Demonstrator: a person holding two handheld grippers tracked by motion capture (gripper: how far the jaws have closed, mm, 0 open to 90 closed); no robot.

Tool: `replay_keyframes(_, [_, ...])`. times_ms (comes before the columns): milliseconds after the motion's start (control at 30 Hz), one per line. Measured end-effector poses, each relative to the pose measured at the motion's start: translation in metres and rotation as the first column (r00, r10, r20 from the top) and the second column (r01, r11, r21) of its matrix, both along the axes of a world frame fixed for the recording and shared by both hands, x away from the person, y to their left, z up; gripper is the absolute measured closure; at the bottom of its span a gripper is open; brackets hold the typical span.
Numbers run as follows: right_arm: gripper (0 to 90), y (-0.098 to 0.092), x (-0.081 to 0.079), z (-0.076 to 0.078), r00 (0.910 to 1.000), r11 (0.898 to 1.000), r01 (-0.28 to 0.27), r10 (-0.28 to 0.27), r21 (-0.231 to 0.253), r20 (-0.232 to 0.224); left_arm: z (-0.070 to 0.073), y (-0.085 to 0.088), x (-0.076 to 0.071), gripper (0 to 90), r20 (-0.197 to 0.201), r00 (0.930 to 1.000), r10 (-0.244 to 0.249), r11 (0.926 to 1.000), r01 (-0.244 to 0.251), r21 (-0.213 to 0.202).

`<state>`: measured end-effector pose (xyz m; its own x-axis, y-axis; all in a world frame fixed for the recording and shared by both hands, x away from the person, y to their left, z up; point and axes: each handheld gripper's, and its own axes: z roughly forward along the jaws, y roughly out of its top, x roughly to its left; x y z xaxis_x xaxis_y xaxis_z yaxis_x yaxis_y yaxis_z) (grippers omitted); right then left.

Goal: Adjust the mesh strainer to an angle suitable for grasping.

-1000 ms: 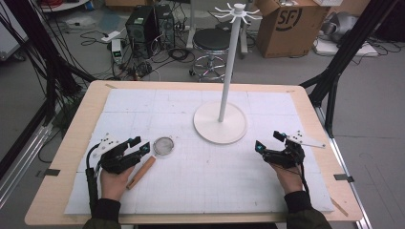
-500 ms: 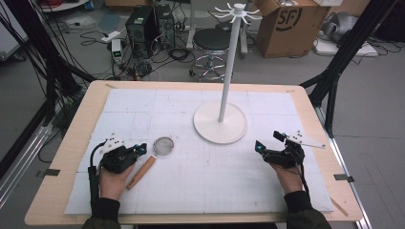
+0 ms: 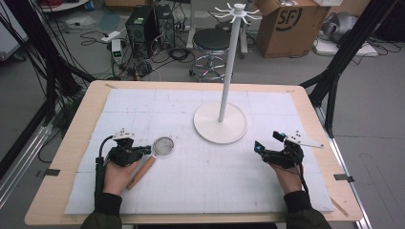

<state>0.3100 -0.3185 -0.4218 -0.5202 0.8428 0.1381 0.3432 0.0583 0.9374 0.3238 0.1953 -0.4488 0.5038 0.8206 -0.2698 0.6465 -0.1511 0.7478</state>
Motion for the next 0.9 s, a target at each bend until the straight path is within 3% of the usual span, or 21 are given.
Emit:
replay_keyframes(100, [6.9, 0.000, 0.001, -0.001, 1.0000, 1.000, 0.006, -0.006, -0.002, -0.004, -0.003, -0.003, 0.003, 90.0, -0.038, 0.9990, -0.024, 0.9997, 0.024, 0.008])
replay_keyframes(200, [6.9, 0.001, 0.000, 0.000, 1.0000, 1.000, 0.006, -0.006, -0.005, -0.004, -0.004, -0.007, 0.003, 90.0, -0.049, 0.9980, -0.041, 0.9989, 0.042, 0.023])
replay_keyframes(567, [7.0, 0.001, 0.000, -0.001, 1.0000, 1.000, 0.005, -0.005, -0.010, -0.002, -0.002, -0.013, 0.008, 90.0, -0.079, 0.9924, -0.094, 0.9953, 0.095, 0.017])
replay_keyframes(667, [7.0, 0.000, 0.000, 0.000, 0.9999, 1.000, 0.010, -0.010, -0.008, 0.001, 0.000, -0.023, 0.014, 90.0, -0.105, 0.9818, -0.158, 0.9855, 0.164, 0.044])
replay_keyframes(733, [7.0, -0.001, -0.001, 0.000, 0.9999, 1.000, 0.014, -0.014, -0.009, 0.002, -0.001, -0.029, 0.016, 90.0, -0.100, 0.9783, -0.182, 0.9821, 0.186, 0.031])
replay_keyframes(900, [7.0, -0.002, -0.001, 0.000, 0.9998, 1.000, 0.020, -0.020, -0.005, -0.002, -0.001, -0.029, 0.017, 90.0, -0.100, 0.9769, -0.189, 0.9808, 0.193, 0.032])
